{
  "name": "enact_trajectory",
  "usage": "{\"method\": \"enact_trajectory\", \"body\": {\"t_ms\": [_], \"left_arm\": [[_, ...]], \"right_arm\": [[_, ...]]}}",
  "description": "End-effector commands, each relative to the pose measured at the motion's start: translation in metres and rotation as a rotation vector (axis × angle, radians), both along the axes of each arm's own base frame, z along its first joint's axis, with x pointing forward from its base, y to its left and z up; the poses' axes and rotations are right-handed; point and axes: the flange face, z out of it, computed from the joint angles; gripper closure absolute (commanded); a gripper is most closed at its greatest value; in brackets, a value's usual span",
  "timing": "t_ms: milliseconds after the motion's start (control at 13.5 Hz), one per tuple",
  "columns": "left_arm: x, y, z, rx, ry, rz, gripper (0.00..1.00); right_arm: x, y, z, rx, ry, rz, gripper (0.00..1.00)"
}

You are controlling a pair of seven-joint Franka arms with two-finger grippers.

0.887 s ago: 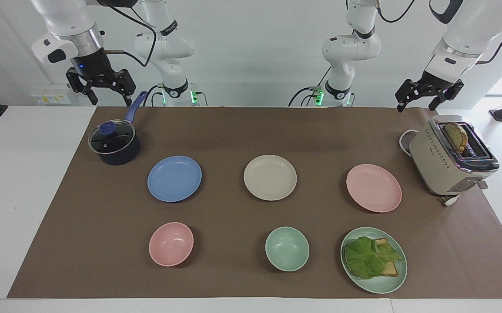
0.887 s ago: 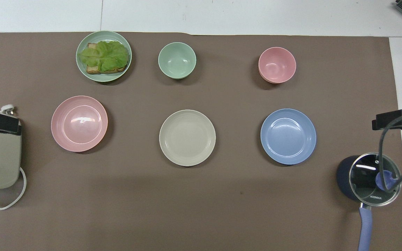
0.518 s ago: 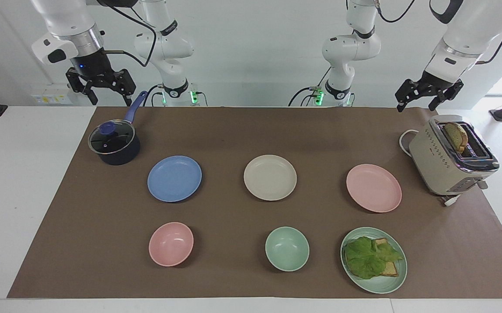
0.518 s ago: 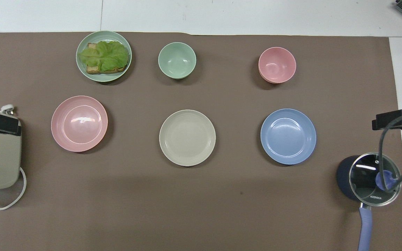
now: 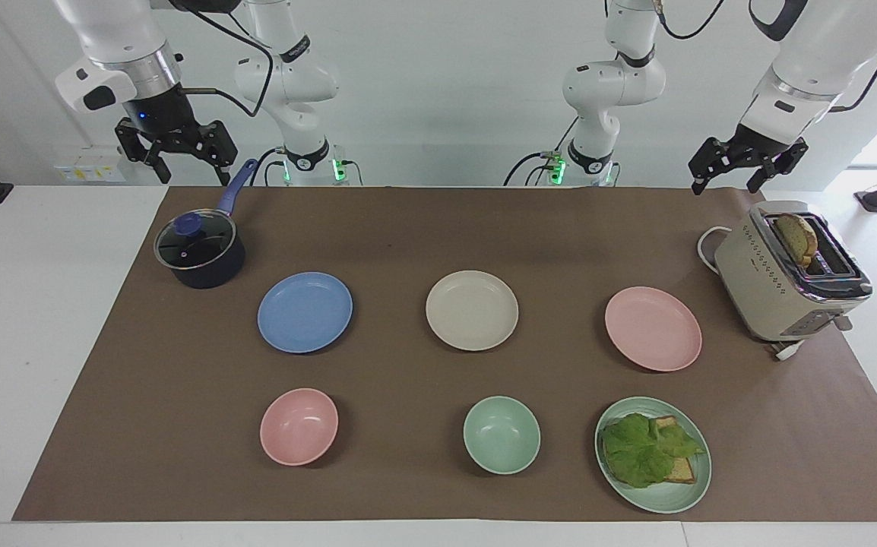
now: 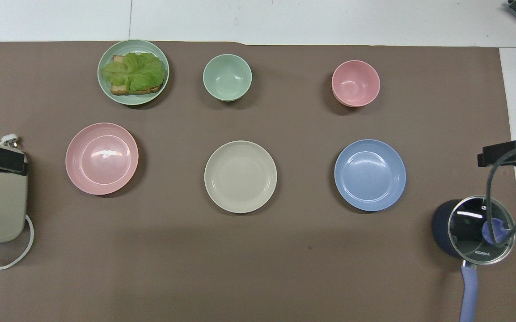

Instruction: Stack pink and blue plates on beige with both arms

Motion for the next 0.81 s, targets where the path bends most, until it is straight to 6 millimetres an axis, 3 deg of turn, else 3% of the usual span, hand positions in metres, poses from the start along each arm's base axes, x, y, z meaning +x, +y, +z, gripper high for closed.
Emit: {"method": "enact_trajectory", "body": {"t_ms": [0, 740], "left_arm": [[-0.0057, -0.0039, 0.0099, -0.009, -0.006, 0.006, 0.00], [-0.0092, 0.0009, 0.0123, -0.009, -0.001, 0.010, 0.00]], "right_arm": [[-0.0055, -0.0030, 0.0021, 0.005, 0.006, 0.013, 0.00], [-0.0055, -0.0030, 0.0021, 0.005, 0.006, 0.013, 0.00]]}}
